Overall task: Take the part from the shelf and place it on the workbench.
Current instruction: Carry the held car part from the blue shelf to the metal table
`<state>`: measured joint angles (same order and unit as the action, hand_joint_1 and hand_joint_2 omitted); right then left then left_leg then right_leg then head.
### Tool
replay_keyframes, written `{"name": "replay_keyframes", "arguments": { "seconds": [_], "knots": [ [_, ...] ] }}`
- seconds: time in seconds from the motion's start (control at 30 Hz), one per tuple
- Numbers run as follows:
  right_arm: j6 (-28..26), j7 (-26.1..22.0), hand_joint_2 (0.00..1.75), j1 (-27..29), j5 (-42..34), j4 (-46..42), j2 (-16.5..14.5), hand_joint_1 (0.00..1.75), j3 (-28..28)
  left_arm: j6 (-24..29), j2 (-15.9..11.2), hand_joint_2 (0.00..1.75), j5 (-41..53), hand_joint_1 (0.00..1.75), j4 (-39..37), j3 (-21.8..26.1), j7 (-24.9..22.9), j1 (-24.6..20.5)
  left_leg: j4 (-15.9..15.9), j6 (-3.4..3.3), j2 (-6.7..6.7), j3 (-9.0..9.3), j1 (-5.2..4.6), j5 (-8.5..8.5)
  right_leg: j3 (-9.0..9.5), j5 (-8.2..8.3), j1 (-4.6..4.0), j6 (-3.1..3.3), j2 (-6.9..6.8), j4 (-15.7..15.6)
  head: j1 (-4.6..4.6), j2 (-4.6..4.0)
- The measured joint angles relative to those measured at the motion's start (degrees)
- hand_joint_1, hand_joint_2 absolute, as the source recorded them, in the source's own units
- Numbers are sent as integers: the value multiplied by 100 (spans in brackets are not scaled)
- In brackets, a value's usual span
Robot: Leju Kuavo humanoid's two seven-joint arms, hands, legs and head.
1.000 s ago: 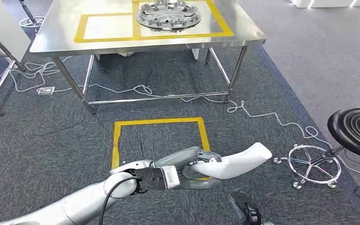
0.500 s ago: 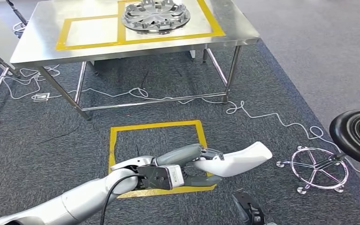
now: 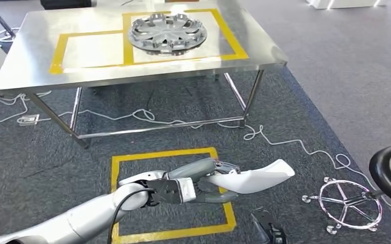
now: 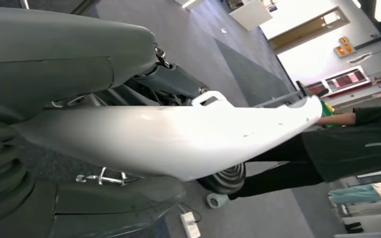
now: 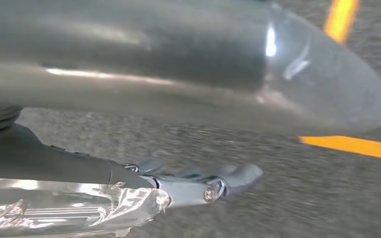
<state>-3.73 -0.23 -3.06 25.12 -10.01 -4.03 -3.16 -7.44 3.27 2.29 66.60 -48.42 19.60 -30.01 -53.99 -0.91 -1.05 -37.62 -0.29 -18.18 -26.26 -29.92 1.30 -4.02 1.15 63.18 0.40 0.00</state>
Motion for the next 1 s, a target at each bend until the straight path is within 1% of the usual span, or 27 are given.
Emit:
{"name": "replay_keyframes", "arguments": {
  "seconds": [0.03,0.07,0.1,0.13,0.17,0.2,0.23,0.27,0.3,0.33,0.37,0.4,0.43,0.47,0.5,0.57,0.6,0.63,0.67,0.7,0.77,0.8,0.83,0.87,0.9,0.97,1.0],
  "knots": [
    [3,-2,0,-10,3,1,-1,0,1,0,-3,175,-6,175,0,0,1,11,2,-33,2,97,-6,-88,-271,-64,-7,-13,-46,378,5,-1],
    [6,-2,0,-3,5,1,-1,0,1,-1,-4,175,-15,175,0,-1,1,27,1,-61,3,195,-12,-177,-547,-248,-17,-19,-64,680,5,1],
    [9,-3,0,16,8,1,-1,0,0,-1,-6,175,-25,175,0,-2,1,45,3,-80,-2,301,-18,-273,-785,-539,-26,-18,-68,850,12,0],
    [10,-3,0,35,11,2,-1,0,-2,-2,-7,175,-33,175,0,-2,1,61,4,-91,-12,416,-22,-371,-969,-838,-36,-10,-69,875,21,0],
    [11,-3,0,47,13,2,0,0,-3,-7,-7,175,-39,175,0,-2,1,73,5,-96,-21,540,-25,-470,-1104,-1033,-47,5,-68,767,30,0],
    [11,-3,0,53,14,2,1,0,-5,-11,-8,175,-42,175,0,-2,1,83,5,-93,-29,671,-30,-572,-1195,-1011,-62,30,-69,546,41,0],
    [12,-3,0,60,15,4,1,0,-8,-15,-8,175,-44,175,-2,-3,1,94,7,-84,-33,790,-35,-671,-1248,-689,-80,67,-72,239,49,0],
    [13,-3,0,73,15,10,2,0,-10,-20,-12,175,-48,175,-6,-3,1,105,-2,-70,-33,901,-46,-767,-1287,-156,-99,106,-76,-117,55,0],
    [14,-1,0,91,18,17,3,0,-13,-25,-15,175,-54,175,-10,-4,-1,117,-8,-50,-37,997,-64,-869,-1276,405,-116,144,-76,-412,58,0],
    [15,1,0,108,21,23,4,0,-14,-32,-17,175,-61,175,-14,-3,-2,126,-5,-27,-41,1079,-79,-965,-1253,844,-129,174,-72,-606,46,0],
    [16,1,0,113,24,27,5,0,-15,-38,-16,175,-70,175,-15,0,-3,126,-23,0,-44,1150,-93,-1025,-1222,1066,-135,197,-66,-702,37,0],
    [16,0,0,99,27,27,5,0,-16,-44,-8,175,-80,175,-13,4,-4,116,-38,26,-47,1196,-102,-1063,-1164,1115,-130,222,-55,-710,27,0],
    [15,-3,0,76,29,26,4,0,-17,-47,2,175,-92,175,-8,9,-3,100,-101,54,-40,1202,-103,-1071,-1131,1101,-118,247,-49,-714,20,0],
    [13,-6,0,48,31,25,5,0,-19,-49,11,175,-102,175,-4,13,-3,82,-247,87,-29,1142,-100,-1088,-1097,1078,-102,276,-46,-725,16,0],
    [8,-7,0,24,32,24,5,0,-22,-50,19,175,-109,175,0,16,-2,69,-469,125,-18,1012,-89,-1167,-1066,1055,-86,300,-43,-734,8,0],
    [1,-7,0,4,34,24,8,0,-26,-51,22,175,-116,175,3,20,-2,64,-1136,204,0,573,-45,-1491,-1034,1004,-70,322,-44,-741,-8,0],
    [1,-6,0,4,37,24,8,0,-27,-51,21,175,-118,175,3,21,-2,68,-1451,236,1,337,-20,-1645,-1018,978,-64,318,-45,-741,-8,0],
    [3,-6,0,8,39,24,8,0,-27,-51,19,175,-121,175,2,21,-2,72,-1649,261,2,155,1,-1704,-995,951,-56,309,-45,-739,-8,0],
    [6,-7,0,12,41,24,8,0,-27,-52,18,175,-124,175,2,21,-2,75,-1678,281,3,58,19,-1632,-965,923,-46,296,-44,-737,-8,0],
    [8,-7,0,14,43,23,8,0,-27,-52,17,175,-128,175,2,21,-2,76,-1505,299,4,65,34,-1426,-927,895,-33,278,-42,-733,-8,0],
    [8,-8,0,10,45,23,8,0,-29,-54,18,175,-134,175,3,25,-2,73,-790,323,12,269,64,-863,-858,843,-14,225,-33,-724,-14,0],
    [9,-8,0,6,47,24,9,0,-30,-55,19,175,-137,175,3,27,-2,70,-449,312,17,369,72,-705,-844,824,-13,191,-27,-712,-23,0],
    [10,-9,0,5,49,24,9,0,-31,-59,20,175,-139,175,4,30,-2,68,-228,286,21,426,75,-615,-845,806,-16,149,-24,-706,-28,0],
    [12,-9,0,7,50,24,10,0,-31,-63,21,175,-141,175,4,33,-2,66,-129,246,21,439,70,-600,-852,792,-18,105,-23,-704,-36,0],
    [14,-10,0,10,52,24,10,0,-31,-71,22,175,-143,175,4,37,-2,65,-119,191,17,436,59,-622,-856,783,-13,61,-25,-706,-36,0],
    [15,-10,0,12,56,22,10,0,-31,-83,31,175,-145,175,4,42,-2,62,-122,105,11,452,61,-571,-879,729,5,-8,-42,-665,-31,0],
    [15,-11,0,8,57,21,10,0,-31,-89,35,175,-147,175,4,44,-2,57,-116,69,11,470,66,-567,-945,637,8,-28,-53,-518,-17,0]
  ]
}}
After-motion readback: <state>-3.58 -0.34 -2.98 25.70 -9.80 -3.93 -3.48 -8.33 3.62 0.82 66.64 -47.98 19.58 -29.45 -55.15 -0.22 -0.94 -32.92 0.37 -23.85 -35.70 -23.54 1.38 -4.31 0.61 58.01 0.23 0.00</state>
